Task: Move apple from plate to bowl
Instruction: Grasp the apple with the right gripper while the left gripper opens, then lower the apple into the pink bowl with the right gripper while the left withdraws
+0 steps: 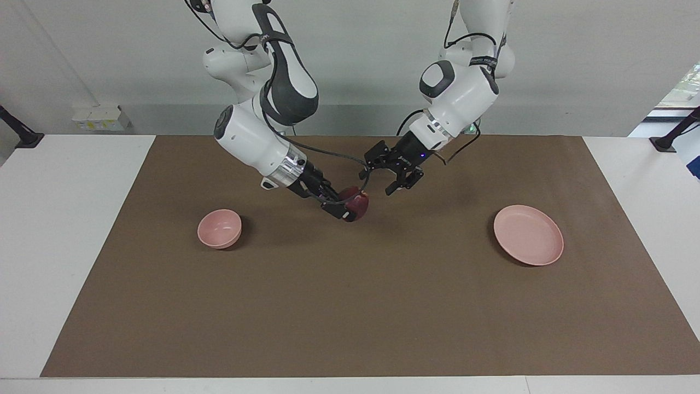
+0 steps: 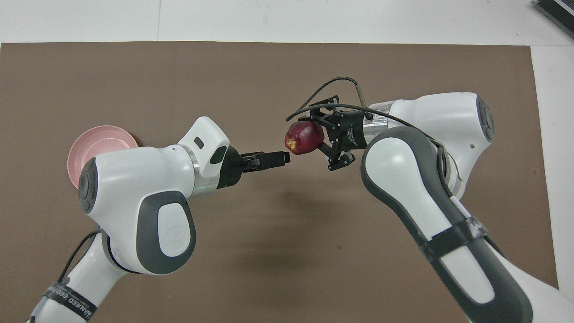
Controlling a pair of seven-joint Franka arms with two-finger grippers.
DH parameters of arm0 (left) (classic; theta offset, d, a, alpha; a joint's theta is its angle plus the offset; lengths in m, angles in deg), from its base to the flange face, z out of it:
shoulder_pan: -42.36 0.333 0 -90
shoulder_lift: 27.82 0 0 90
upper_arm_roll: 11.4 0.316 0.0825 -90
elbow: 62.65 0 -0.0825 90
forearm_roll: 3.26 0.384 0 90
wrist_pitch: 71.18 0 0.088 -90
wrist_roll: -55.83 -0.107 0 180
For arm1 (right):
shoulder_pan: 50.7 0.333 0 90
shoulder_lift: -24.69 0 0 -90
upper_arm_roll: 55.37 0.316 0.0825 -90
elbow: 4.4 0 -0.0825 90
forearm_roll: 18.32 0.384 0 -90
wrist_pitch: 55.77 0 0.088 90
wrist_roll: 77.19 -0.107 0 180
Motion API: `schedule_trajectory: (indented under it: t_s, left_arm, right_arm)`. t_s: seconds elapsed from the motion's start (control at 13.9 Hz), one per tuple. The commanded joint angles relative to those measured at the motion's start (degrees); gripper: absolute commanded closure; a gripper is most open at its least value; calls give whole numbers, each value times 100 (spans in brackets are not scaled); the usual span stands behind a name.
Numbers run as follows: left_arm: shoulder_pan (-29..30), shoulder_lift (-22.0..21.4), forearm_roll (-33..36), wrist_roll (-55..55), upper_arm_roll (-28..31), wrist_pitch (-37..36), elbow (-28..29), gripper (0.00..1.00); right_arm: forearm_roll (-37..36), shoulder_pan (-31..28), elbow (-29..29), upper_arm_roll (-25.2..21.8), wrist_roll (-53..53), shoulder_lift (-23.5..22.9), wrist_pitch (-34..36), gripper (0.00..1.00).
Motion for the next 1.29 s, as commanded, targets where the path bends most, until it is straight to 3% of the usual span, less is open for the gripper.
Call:
schedule_trajectory:
  t_s: [0.0, 0.22, 0.36, 0.5, 0.79, 1.01, 1.22]
  left_arm:
    - [419, -159, 725, 45, -2, -872, 59, 0]
    - [727, -133, 2060, 45, -2, -1532, -72, 0]
    - [754, -132, 2782, 45, 6, -1806, -117, 0]
    - [1051, -159, 3127, 54, -11, -2235, -125, 0]
    - [1553, -326, 3337, 150, 6, -4028, -239, 0]
    - [1554, -343, 4242, 142, -11, -4530, -765, 0]
    - [1580, -300, 4385, 151, 6, -4786, -1258, 0]
  right_arm:
    - [-803, -235, 62, -4, 478, 29, 132, 100]
    - [-2726, -499, 219, -4, 1251, 55, 184, 100]
    - [-3467, -797, 325, -4, 2110, 116, 395, 100]
    - [-3855, -1183, 483, -4, 3051, 195, 553, 100]
    - [-4558, -1448, 483, -4, 3668, 257, 1037, 100]
    - [-4727, -1861, 729, -4, 4801, 380, 1099, 100]
    - [-5165, -1888, 1072, -4, 4998, 556, 1037, 100]
